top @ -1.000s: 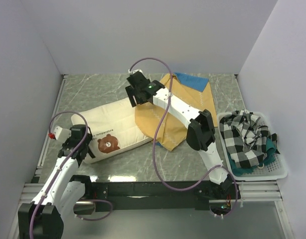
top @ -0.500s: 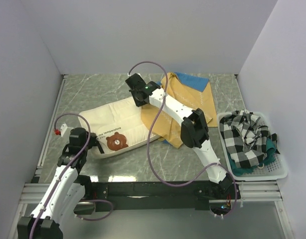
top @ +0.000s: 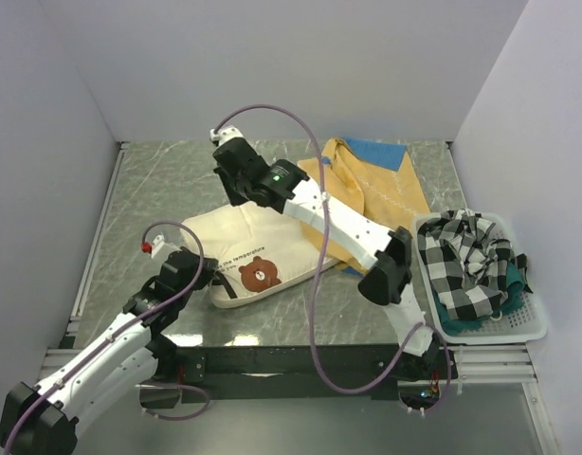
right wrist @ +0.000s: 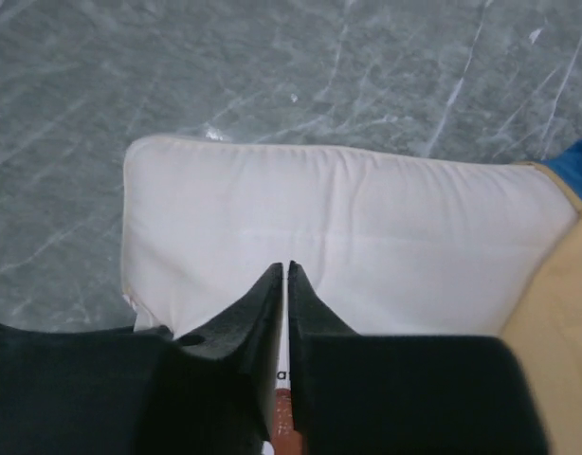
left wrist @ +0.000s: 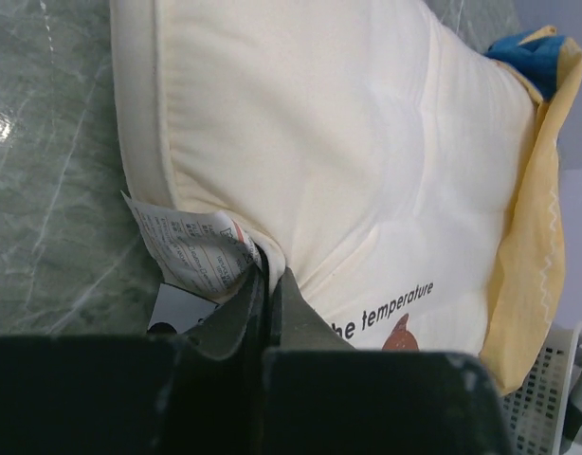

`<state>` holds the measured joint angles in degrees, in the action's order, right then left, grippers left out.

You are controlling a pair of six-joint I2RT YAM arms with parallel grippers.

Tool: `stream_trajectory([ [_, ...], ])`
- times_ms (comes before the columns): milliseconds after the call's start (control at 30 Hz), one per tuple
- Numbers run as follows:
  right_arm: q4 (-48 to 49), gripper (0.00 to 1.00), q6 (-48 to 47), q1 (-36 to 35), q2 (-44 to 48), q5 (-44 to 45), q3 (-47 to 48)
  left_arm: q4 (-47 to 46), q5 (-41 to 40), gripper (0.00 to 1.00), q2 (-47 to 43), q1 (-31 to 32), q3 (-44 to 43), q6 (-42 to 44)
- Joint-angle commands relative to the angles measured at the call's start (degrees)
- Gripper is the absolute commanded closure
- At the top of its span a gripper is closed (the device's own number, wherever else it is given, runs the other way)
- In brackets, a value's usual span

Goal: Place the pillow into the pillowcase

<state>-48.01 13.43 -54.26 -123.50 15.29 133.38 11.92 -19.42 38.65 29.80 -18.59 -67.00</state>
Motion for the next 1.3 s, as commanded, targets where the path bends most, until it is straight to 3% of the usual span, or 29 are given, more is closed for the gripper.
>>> stream_trajectory([
  [0, 3.09, 0.76, 0.72, 4.32, 7.73, 8.87, -10.66, 1.43, -4.13, 0.99, -3.05, 0.7, -4.09, -4.01],
  [33, 3.71, 0.6, 0.55, 5.47, 8.45, 9.93, -12.6, 2.13, -4.57, 0.99, -4.71, 0.7, -3.91, -4.19],
  [200, 2.66, 0.53, 0.1, 11.44, 5.56, 9.24, -16.05, 3.89, -4.22, 0.99, -7.36, 0.7, -2.51, -4.36],
  [433, 1.43, 0.29, 0.54, 14.7, -1.21, 10.29, -15.08, 5.74, -4.13, 0.99, -8.5, 0.7, -2.42, -3.4],
  [567, 1.08, 0.29, 0.19, 15.5, -4.1, 10.2, -14.29, 7.5, -4.22, 0.99, -10.26, 0.7, -2.42, -2.79],
  [667, 0.99, 0.47, -0.25, 15.5, -4.9, 11.86, -14.64, 8.73, -4.22, 0.99, -11.58, 0.7, -2.5, -2.35],
  [700, 0.73, 0.65, 0.01, 15.59, -4.91, 12.65, -14.73, 9.08, -4.31, 0.99, -11.93, 0.7, -2.77, -2.26],
  [800, 0.29, 0.9, 0.37, 15.33, -3.77, 13.1, -15.34, 10.49, -4.49, 0.99, -13.6, 0.7, -3.2, -1.47],
  [867, -0.85, 1.0, 0.72, 14.71, -2.19, 11.36, -14.65, 11.62, -4.57, 0.99, -14.48, 0.7, -3.47, -1.03],
  [1000, -0.68, 1.0, -0.16, 9.28, 2.56, 4.6, -11.93, 10.76, -3.7, 0.99, -17.11, 0.7, -3.21, -0.23],
  [1133, -3.66, 1.0, -0.07, 2.95, 4.14, 1.77, -0.62, 9.53, -2.38, 0.99, -16.77, 0.78, -2.94, -0.5],
  [1267, -2.97, 1.0, 1.16, -0.4, 5.2, -2.63, 3.38, 9.43, -2.64, 0.99, -16.33, 0.78, -3.21, -0.76],
])
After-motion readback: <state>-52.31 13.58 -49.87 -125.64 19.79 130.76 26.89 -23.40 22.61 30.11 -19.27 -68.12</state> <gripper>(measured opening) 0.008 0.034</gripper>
